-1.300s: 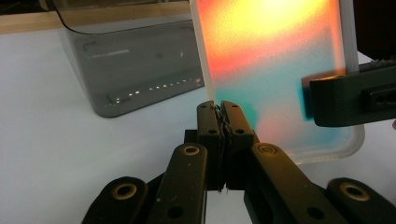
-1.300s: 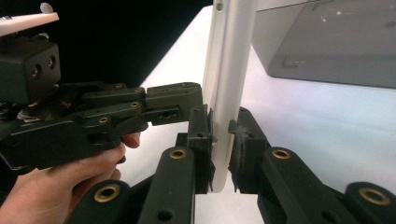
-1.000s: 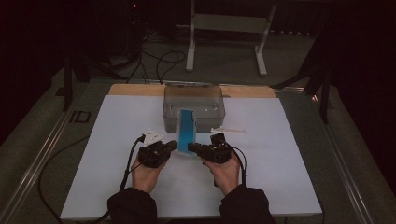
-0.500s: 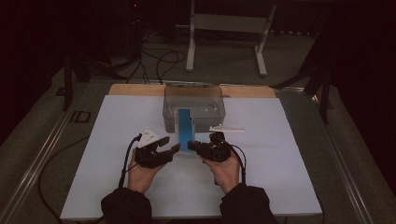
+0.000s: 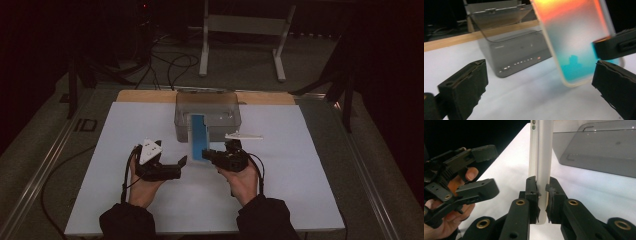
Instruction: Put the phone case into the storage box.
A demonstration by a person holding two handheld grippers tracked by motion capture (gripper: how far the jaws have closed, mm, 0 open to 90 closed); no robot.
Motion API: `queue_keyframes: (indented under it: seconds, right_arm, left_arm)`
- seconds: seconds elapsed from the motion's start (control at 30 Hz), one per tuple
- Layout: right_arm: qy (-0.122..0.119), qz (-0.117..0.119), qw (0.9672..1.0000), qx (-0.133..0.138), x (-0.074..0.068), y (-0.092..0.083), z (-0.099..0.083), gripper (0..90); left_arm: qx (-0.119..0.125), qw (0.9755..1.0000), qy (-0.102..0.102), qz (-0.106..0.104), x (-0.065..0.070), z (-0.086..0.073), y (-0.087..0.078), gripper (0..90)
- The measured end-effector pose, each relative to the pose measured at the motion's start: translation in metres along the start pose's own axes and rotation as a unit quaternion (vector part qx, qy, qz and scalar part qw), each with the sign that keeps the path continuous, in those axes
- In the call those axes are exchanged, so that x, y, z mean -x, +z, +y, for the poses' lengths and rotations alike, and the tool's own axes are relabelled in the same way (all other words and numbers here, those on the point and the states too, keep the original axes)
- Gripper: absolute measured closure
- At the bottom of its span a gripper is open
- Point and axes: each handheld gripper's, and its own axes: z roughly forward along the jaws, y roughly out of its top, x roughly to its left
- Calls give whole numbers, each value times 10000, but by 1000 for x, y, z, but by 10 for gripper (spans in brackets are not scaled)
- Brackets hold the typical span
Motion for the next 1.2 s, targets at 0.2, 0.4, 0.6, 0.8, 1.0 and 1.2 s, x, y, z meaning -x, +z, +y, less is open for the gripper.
queue_keyframes:
  seconds: [0.2,0.4,0.6,0.8,1.0,1.2]
  right_arm:
    - [-38,-10,10000,-4,-1,0,2,818]
    - [-93,-25,9999,-27,-3,-1,5,818]
    - [-109,-48,9999,-4,-3,-2,8,818]
    - [-115,-77,9999,6,-2,-4,12,818]
    - [-162,-83,9998,0,-4,-5,16,818]
    - [-154,-122,9998,-10,-3,-5,21,818]
  left_arm:
    - [102,9999,-11,132,-9,-6,-8,2]
    - [266,9986,117,430,-16,-15,-19,3]
    - [230,9974,258,630,-25,-24,-31,3]
    - [314,9958,241,824,-34,-33,-42,4]
    - [282,9957,266,839,-38,-50,-50,4]
    - [190,9943,378,981,-39,-62,-54,4]
